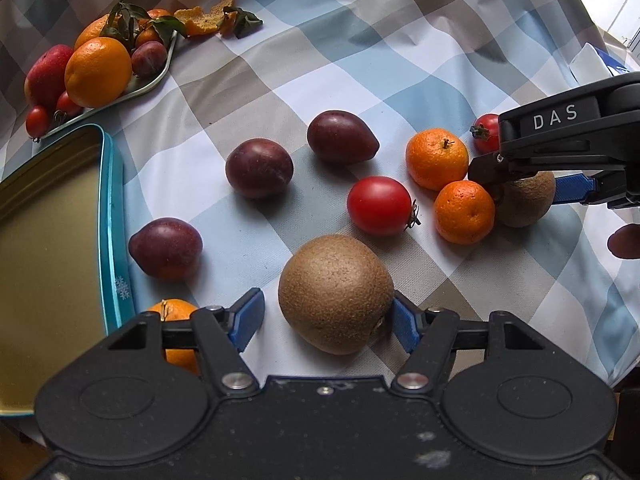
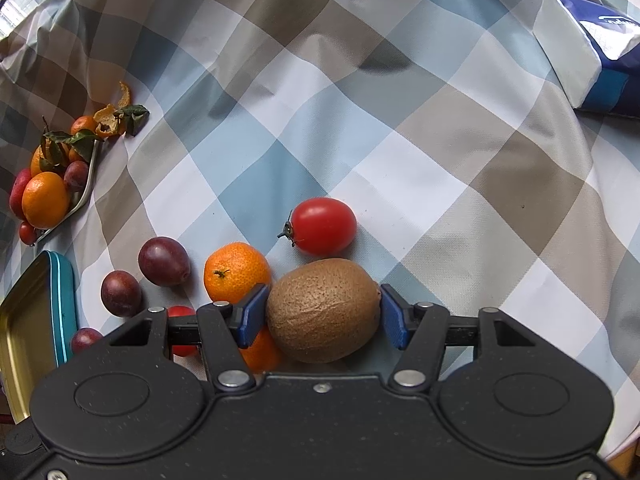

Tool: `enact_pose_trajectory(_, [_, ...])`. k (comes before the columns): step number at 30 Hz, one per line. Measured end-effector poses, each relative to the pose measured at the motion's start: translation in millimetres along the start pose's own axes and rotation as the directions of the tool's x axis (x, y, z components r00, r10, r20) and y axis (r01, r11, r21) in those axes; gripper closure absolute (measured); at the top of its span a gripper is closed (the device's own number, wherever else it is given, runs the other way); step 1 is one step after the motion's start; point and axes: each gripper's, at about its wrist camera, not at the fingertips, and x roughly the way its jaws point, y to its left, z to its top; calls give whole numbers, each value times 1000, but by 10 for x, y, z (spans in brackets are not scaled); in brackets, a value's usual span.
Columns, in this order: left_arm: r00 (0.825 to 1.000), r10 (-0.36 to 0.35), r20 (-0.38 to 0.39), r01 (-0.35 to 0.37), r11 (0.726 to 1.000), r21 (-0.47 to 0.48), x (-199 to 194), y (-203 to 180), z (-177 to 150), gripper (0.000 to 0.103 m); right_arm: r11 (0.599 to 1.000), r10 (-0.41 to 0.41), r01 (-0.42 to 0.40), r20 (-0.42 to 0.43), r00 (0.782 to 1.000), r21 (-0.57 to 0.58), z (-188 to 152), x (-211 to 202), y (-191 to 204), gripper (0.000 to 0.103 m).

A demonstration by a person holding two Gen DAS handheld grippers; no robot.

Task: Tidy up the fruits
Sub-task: 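Close the right gripper on the large brown kiwi while the left gripper grasps a smaller kiwi, then carry both kiwis over the gold tray and open both grippers to drop them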

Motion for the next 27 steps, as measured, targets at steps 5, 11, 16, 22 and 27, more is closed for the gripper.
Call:
enact_pose_trajectory(5, [999,-37,-3,37,998,-60,4,77,78,43,1000,-4,4,-4,1000,-31,-4,-14,48,39])
enact_pose_trajectory(11, [997,-73,-6,72,994,-79,-38,95,105,46,999,-18,18,-2,1000,-51,-14,-39,83,40])
enact_pose_trajectory(16, [992,-108,71,116,987,-110,-298,144,90,46,999,-3,4,14,1000,-46,-2,-133,100,40])
enact_pose_trajectory(22, [981,-64,181,99,977,-190,-633,369,91,46,997,-7,14,80,997,-75,-13,-297,212,40])
enact_pose_trajectory(27, [972,59,228,14,952,-307,-797,700,74,46,996,11,0,116,993,-93,-57,-384,340,40])
